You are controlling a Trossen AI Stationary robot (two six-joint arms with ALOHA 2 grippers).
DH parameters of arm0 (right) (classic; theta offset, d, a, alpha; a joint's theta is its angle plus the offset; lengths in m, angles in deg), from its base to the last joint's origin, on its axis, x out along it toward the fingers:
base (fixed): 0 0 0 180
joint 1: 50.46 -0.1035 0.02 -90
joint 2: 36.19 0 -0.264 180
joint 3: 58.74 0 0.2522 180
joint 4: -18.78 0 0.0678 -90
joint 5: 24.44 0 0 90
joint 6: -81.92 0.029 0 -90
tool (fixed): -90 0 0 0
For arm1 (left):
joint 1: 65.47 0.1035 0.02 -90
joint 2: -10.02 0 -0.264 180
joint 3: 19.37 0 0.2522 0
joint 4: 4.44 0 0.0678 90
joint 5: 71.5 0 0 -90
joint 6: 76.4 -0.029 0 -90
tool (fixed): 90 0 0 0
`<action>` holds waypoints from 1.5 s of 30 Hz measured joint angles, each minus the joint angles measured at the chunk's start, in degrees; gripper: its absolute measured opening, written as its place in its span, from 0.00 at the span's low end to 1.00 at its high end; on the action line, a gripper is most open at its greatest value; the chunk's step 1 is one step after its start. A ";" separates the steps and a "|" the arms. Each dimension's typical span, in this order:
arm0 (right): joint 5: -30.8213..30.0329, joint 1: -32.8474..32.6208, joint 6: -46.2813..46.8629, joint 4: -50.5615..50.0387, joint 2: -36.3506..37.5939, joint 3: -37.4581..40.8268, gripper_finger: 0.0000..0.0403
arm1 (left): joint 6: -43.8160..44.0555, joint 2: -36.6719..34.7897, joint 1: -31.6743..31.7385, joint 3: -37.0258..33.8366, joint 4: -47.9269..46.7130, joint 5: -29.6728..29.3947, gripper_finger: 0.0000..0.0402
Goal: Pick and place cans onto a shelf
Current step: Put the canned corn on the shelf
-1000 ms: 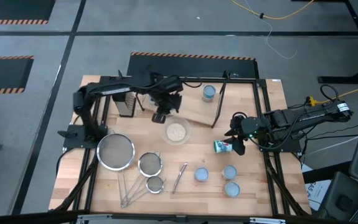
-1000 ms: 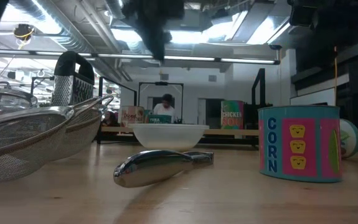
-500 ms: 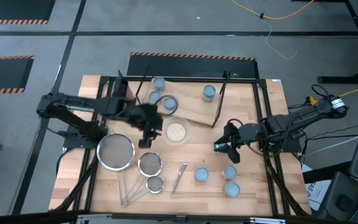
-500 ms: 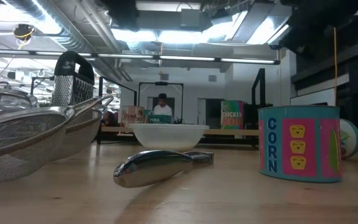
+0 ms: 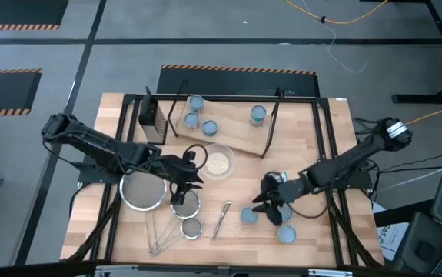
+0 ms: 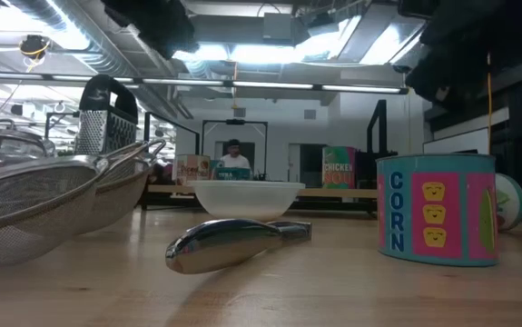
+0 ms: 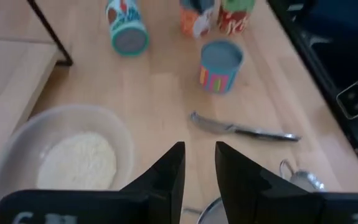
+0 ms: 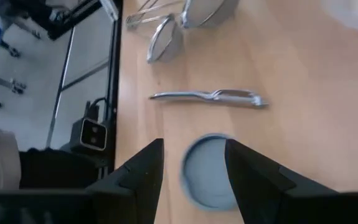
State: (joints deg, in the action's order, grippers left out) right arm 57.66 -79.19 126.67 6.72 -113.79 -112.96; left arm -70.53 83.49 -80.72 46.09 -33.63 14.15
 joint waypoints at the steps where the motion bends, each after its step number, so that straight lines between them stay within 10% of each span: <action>1: 0.00 -0.54 -0.34 -0.10 -0.72 -0.63 0.43 | 0.02 0.06 -0.23 -0.15 -0.42 -0.64 0.20; 23: -0.05 -4.30 -5.79 -17.93 -20.99 -22.72 0.43 | -0.44 0.06 -1.32 -0.10 2.28 -3.71 0.20; 45: -3.09 -4.30 0.22 -25.03 -25.07 -24.10 0.43 | -1.97 0.06 -2.05 -0.08 2.48 -3.73 0.20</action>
State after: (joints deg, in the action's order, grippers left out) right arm 54.57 -83.49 126.89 -18.31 -138.86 -137.06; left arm -72.50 83.56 -82.77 46.01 -31.15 10.42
